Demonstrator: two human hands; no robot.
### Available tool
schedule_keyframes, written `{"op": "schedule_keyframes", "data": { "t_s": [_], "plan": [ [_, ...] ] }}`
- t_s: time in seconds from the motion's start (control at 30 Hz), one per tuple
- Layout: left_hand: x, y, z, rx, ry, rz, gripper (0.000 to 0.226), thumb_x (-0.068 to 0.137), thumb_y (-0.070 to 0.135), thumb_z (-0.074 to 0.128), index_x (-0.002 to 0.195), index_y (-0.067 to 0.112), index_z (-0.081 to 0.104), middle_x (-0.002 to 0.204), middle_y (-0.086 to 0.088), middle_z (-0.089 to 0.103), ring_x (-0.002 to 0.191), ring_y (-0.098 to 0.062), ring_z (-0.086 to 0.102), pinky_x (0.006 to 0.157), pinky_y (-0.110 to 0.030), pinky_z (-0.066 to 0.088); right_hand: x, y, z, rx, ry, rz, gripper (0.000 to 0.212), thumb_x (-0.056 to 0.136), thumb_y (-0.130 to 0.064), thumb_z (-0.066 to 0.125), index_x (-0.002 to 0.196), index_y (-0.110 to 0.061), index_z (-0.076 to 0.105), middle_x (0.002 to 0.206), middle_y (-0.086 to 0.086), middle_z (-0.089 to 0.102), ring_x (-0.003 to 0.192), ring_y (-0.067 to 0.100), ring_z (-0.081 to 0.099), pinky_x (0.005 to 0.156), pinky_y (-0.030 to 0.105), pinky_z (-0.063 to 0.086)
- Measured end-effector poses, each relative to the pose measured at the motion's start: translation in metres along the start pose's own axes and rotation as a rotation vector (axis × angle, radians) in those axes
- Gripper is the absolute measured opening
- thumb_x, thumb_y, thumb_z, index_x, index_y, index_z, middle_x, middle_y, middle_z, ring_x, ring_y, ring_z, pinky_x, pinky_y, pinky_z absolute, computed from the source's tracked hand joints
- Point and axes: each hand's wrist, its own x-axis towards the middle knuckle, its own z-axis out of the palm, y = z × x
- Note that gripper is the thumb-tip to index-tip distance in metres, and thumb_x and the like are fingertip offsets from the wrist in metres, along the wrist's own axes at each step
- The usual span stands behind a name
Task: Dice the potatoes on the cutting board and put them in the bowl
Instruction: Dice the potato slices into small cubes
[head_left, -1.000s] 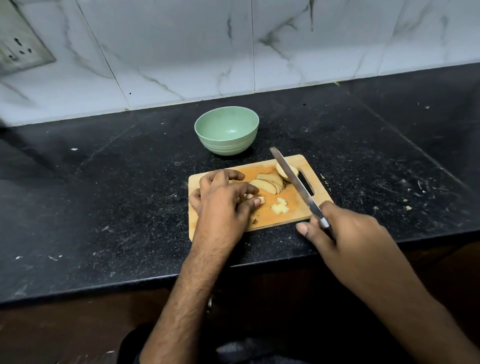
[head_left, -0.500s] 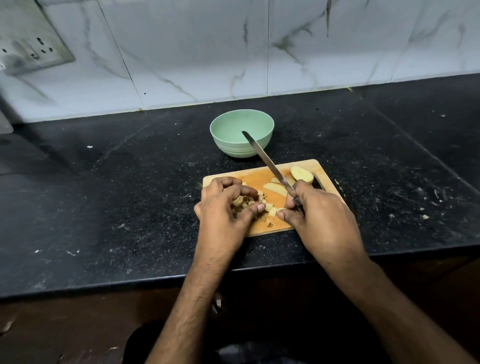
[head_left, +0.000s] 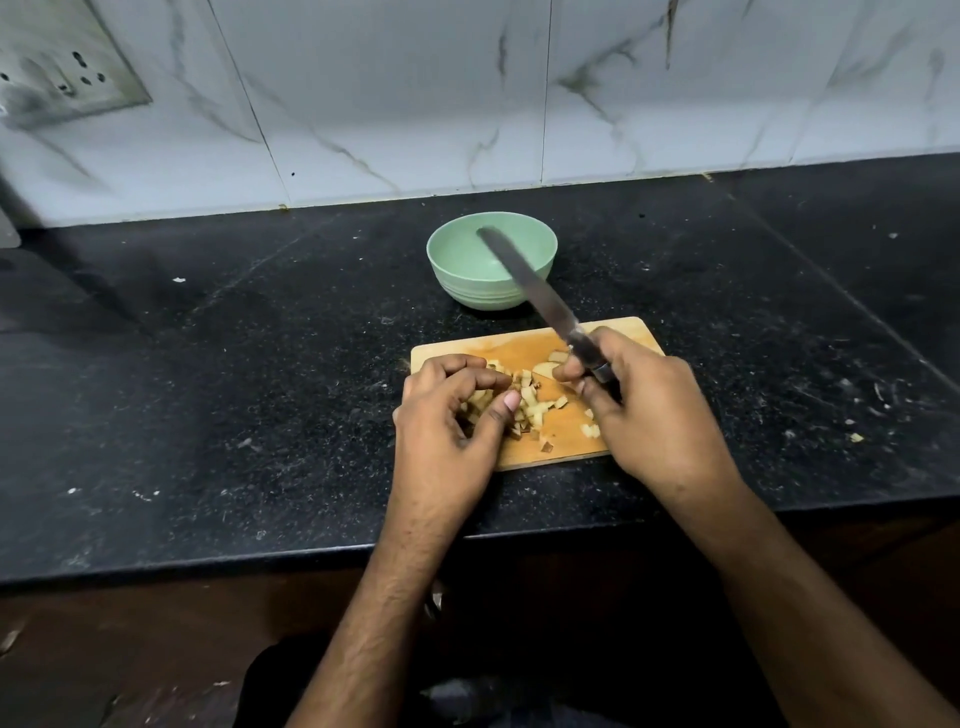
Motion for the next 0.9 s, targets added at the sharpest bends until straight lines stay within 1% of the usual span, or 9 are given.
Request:
{"op": "schedule_keyframes", "data": {
  "t_s": [0.07,0.1,0.17,0.27,0.33,0.5,0.63,0.8,0.9],
  "plan": [
    [0.000,0.000,0.001,0.014,-0.022,0.015,0.026,0.086,0.040,0.075,0.110,0.029,0.072,0.123,0.018,0.058,0.122,-0.001,0.048,0.106,-0.048,0.043,-0.005,0.005,-0.009,0.041,0.040,0.046,0.016,0.097,-0.018,0.064,0.097,-0.034,0.060,0.090,-0.023,0.068,0.088,-0.013,0.060,0.073,0.008,0.048],
    [0.000,0.000,0.001,0.014,-0.029,0.023,0.033,0.086,0.041,0.075,0.115,0.027,0.071,0.129,0.016,0.057,0.125,-0.001,0.047,0.107,-0.048,0.043,-0.009,0.009,-0.014,0.024,0.050,0.064,0.014,0.097,-0.018,0.065,0.096,-0.032,0.061,0.088,-0.020,0.067,0.087,-0.017,0.057,0.067,0.003,0.043],
    [0.001,-0.001,0.003,0.027,-0.041,0.024,0.047,0.083,0.047,0.075,0.125,0.026,0.067,0.141,0.012,0.052,0.133,-0.003,0.043,0.111,-0.050,0.040,-0.016,0.015,-0.022,-0.030,0.038,0.101,0.010,0.095,-0.020,0.067,0.097,-0.030,0.062,0.090,-0.016,0.065,0.084,-0.010,0.057,0.063,0.007,0.040],
    [0.002,-0.001,0.006,0.090,-0.064,0.025,0.061,0.079,0.061,0.067,0.130,0.029,0.062,0.152,0.011,0.043,0.144,-0.004,0.030,0.115,-0.056,0.032,-0.021,0.020,-0.021,-0.187,-0.090,0.161,0.027,0.094,-0.029,0.068,0.120,-0.031,0.062,0.106,-0.012,0.057,0.092,0.006,0.050,0.076,0.025,0.038],
    [0.002,-0.001,0.006,0.111,-0.086,0.033,0.065,0.077,0.066,0.064,0.132,0.031,0.061,0.155,0.010,0.040,0.148,-0.005,0.024,0.117,-0.057,0.027,-0.021,0.020,-0.017,-0.233,-0.145,0.151,0.037,0.093,-0.031,0.069,0.129,-0.027,0.060,0.109,-0.010,0.050,0.097,0.008,0.045,0.079,0.027,0.035],
    [0.002,0.003,0.008,0.277,-0.183,0.041,0.076,0.078,0.068,0.069,0.142,0.033,0.050,0.162,0.008,0.027,0.152,-0.006,0.009,0.123,-0.052,0.010,-0.013,0.013,-0.004,-0.214,-0.158,0.094,0.030,0.094,-0.027,0.069,0.122,-0.022,0.062,0.108,-0.006,0.051,0.093,0.008,0.043,0.075,0.024,0.030],
    [0.002,0.005,0.012,0.378,-0.231,0.066,0.077,0.083,0.065,0.066,0.147,0.028,0.045,0.161,0.004,0.031,0.147,-0.013,0.023,0.123,-0.046,0.018,0.000,0.002,0.012,-0.172,-0.125,0.025,0.031,0.093,-0.024,0.071,0.122,-0.021,0.063,0.105,-0.006,0.055,0.098,0.011,0.049,0.078,0.024,0.036],
    [0.005,0.002,0.012,0.307,-0.204,0.035,0.069,0.083,0.054,0.072,0.142,0.026,0.052,0.153,0.007,0.042,0.140,-0.011,0.037,0.117,-0.043,0.032,0.012,-0.013,0.023,-0.080,-0.065,0.000,0.027,0.093,-0.019,0.070,0.119,-0.023,0.064,0.111,-0.007,0.065,0.099,0.007,0.056,0.085,0.020,0.043],
    [0.009,0.001,0.011,0.230,-0.182,-0.001,0.071,0.080,0.048,0.079,0.141,0.023,0.054,0.148,0.009,0.046,0.136,-0.009,0.042,0.115,-0.040,0.037,0.014,-0.016,0.022,-0.046,-0.031,-0.009,0.017,0.094,-0.018,0.068,0.108,-0.026,0.064,0.103,-0.011,0.065,0.090,0.000,0.056,0.078,0.013,0.039]
  ]
}}
